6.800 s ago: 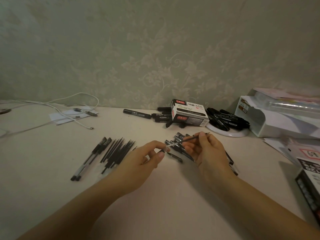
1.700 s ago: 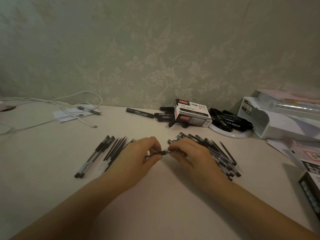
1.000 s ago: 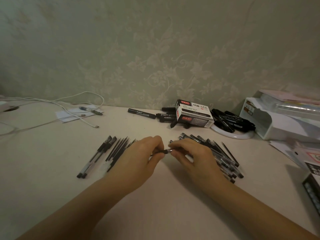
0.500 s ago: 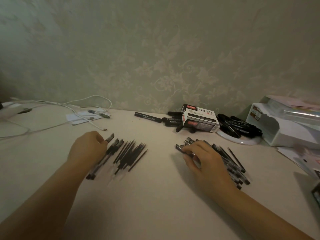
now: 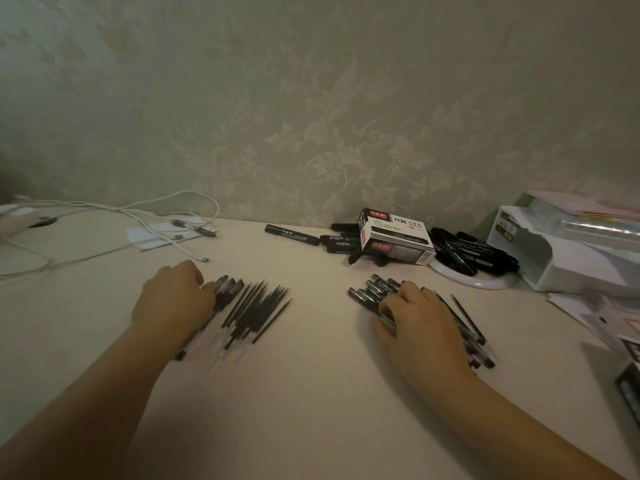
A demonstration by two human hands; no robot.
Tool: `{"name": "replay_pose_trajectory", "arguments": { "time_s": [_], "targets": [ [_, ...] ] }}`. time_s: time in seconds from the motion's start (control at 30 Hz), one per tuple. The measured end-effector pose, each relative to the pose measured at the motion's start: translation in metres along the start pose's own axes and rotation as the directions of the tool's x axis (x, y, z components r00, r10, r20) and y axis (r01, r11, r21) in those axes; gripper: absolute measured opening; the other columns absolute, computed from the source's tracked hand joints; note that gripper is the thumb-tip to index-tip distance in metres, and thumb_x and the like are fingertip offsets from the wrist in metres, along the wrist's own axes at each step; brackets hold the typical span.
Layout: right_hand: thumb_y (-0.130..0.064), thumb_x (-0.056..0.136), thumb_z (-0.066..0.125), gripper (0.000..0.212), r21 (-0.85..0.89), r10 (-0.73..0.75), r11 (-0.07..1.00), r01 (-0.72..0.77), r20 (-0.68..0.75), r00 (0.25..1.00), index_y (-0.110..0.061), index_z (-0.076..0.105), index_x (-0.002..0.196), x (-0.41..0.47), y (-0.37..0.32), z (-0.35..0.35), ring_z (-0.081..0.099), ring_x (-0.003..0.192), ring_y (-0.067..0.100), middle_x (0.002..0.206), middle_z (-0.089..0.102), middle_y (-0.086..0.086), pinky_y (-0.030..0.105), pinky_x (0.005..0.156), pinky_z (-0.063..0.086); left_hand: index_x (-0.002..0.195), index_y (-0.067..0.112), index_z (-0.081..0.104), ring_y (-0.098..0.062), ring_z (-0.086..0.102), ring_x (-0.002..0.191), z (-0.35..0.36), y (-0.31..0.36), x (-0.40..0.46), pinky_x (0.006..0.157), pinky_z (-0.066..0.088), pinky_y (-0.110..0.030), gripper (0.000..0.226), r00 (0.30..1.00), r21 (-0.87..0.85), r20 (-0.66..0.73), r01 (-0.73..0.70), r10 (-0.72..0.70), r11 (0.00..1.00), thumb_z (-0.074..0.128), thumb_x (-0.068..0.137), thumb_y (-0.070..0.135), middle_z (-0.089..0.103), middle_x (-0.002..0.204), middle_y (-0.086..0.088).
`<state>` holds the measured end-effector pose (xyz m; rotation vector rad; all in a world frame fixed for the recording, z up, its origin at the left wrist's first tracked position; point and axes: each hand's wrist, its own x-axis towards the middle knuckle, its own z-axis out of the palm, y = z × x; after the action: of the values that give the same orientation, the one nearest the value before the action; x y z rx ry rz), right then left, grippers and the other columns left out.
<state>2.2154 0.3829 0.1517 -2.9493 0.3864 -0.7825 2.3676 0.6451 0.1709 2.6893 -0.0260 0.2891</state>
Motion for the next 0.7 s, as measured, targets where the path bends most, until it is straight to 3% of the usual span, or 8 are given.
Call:
{"name": "replay_pose_trajectory", "arguments": {
  "time_s": [0.07, 0.13, 0.23, 0.3, 0.37, 0.5, 0.6, 0.7],
  "targets": [
    [-0.044, 0.095, 0.053, 0.023, -0.042, 0.016, 0.999, -0.016, 0.008, 1.0, -0.025, 0.062, 0.104, 0.0, -0.001, -0.001, 0.044, 0.094, 0.013, 0.106, 0.051, -0.006, 0.028, 0.083, 0.039, 0.117, 0.013, 0.053, -0.037, 0.045, 0.11, -0.001, 0.01, -0.009, 0.085, 0.043, -0.043, 0.039, 0.998, 0.003, -0.06, -0.032, 0.032, 0.999, 0.058, 0.09, 0.04, 0.051, 0.117, -0.019],
    [-0.047, 0.095, 0.051, 0.024, -0.076, 0.035, 0.997, -0.034, 0.018, 0.999, -0.026, 0.061, 0.103, 0.001, -0.002, -0.002, 0.046, 0.095, 0.013, 0.105, 0.051, -0.007, 0.028, 0.083, 0.038, 0.114, 0.016, 0.054, -0.035, 0.044, 0.11, -0.001, 0.024, -0.021, 0.085, 0.042, -0.043, 0.036, 0.989, -0.101, -0.107, -0.109, 0.099, 0.989, 0.062, 0.088, 0.039, 0.052, 0.115, -0.017],
    [-0.049, 0.096, 0.049, 0.026, -0.094, 0.045, 0.995, -0.043, 0.027, 0.999, -0.027, 0.061, 0.1, 0.002, -0.003, -0.002, 0.044, 0.091, 0.012, 0.103, 0.051, -0.007, 0.028, 0.082, 0.038, 0.102, 0.024, 0.058, -0.023, 0.055, 0.094, 0.004, 0.046, -0.043, 0.079, 0.047, -0.034, 0.022, 0.962, -0.253, -0.096, -0.271, 0.254, 0.929, 0.063, 0.086, 0.038, 0.056, 0.098, -0.004],
    [-0.05, 0.097, 0.046, 0.028, -0.106, 0.038, 0.994, -0.033, 0.047, 0.998, -0.027, 0.062, 0.099, 0.002, -0.004, -0.002, 0.043, 0.09, 0.011, 0.101, 0.051, -0.008, 0.029, 0.082, 0.039, 0.095, 0.03, 0.058, -0.007, 0.054, 0.078, 0.009, 0.057, -0.057, 0.064, 0.042, -0.021, 0.014, 0.941, -0.342, -0.015, -0.323, 0.338, 0.883, 0.063, 0.086, 0.039, 0.055, 0.088, 0.006],
    [-0.049, 0.098, 0.046, 0.027, -0.106, 0.015, 0.994, -0.009, 0.059, 0.998, -0.027, 0.063, 0.098, 0.002, -0.005, -0.002, 0.046, 0.091, 0.012, 0.101, 0.052, -0.008, 0.029, 0.084, 0.038, 0.091, 0.031, 0.06, -0.003, 0.054, 0.069, 0.016, 0.065, -0.068, 0.058, 0.037, -0.017, 0.011, 0.913, -0.45, 0.089, -0.32, 0.399, 0.834, 0.065, 0.085, 0.039, 0.058, 0.083, 0.009],
    [-0.048, 0.095, 0.052, 0.025, -0.001, -0.015, 1.0, 0.015, 0.016, 1.0, -0.027, 0.064, 0.09, 0.005, -0.008, -0.008, 0.046, 0.086, 0.01, 0.091, 0.051, -0.011, 0.027, 0.076, 0.037, 0.094, 0.021, 0.065, -0.006, 0.064, 0.065, 0.024, 0.073, -0.08, 0.063, 0.053, -0.021, 0.015, 0.861, -0.711, 0.323, -0.054, 0.394, 0.701, 0.064, 0.088, 0.034, 0.067, 0.084, 0.002],
    [-0.046, 0.089, 0.062, 0.022, 0.26, -0.041, 0.964, 0.05, -0.04, 0.998, -0.028, 0.062, 0.077, 0.004, -0.014, -0.012, 0.045, 0.074, 0.004, 0.078, 0.048, -0.014, 0.02, 0.063, 0.033, 0.1, 0.016, 0.066, -0.012, 0.071, 0.08, 0.023, 0.077, -0.083, 0.079, 0.059, -0.029, 0.02, 0.813, -0.799, 0.422, 0.125, 0.402, 0.588, 0.06, 0.091, 0.033, 0.072, 0.091, -0.003],
    [-0.042, 0.086, 0.068, 0.023, 0.506, -0.065, 0.861, 0.054, 0.003, 0.998, -0.025, 0.066, 0.071, -0.002, -0.022, -0.01, 0.051, 0.07, 0.004, 0.072, 0.054, -0.011, 0.016, 0.06, 0.035, 0.104, 0.009, 0.066, -0.018, 0.071, 0.09, 0.019, 0.081, -0.087, 0.082, 0.058, -0.03, 0.025, 0.755, -0.842, 0.488, 0.274, 0.438, 0.465, 0.053, 0.097, 0.029, 0.073, 0.098, -0.009]
  ]
}}
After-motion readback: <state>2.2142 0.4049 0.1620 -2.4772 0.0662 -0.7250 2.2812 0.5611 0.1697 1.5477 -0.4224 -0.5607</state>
